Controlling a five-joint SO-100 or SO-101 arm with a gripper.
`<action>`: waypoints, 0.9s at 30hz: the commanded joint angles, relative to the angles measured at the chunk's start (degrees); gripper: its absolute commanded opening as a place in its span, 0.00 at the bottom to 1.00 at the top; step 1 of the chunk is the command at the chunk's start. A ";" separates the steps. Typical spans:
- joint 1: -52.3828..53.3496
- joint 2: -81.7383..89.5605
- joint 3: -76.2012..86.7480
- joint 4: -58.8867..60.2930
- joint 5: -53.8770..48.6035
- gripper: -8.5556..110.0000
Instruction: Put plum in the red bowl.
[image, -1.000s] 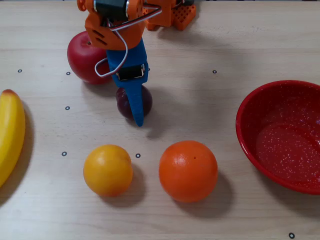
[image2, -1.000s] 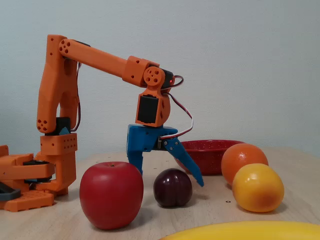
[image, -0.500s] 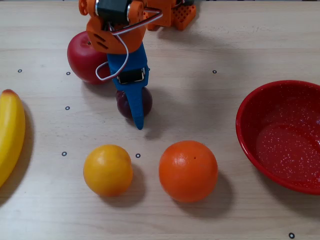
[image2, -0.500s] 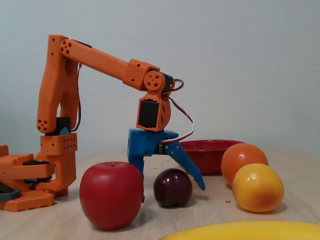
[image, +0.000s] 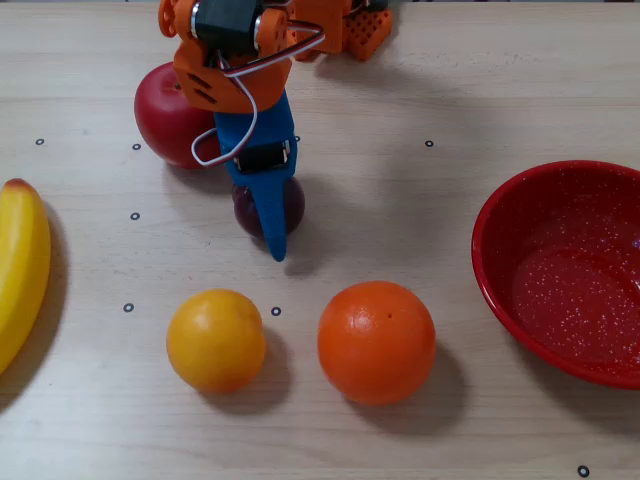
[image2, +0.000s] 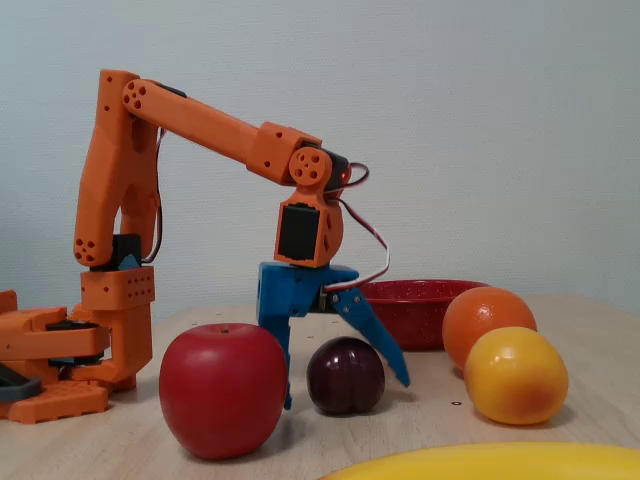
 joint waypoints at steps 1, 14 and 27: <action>-1.32 1.85 -1.93 -0.97 0.62 0.45; -1.49 1.49 -2.20 -1.32 0.44 0.40; -1.49 1.41 -2.46 -1.14 -0.09 0.25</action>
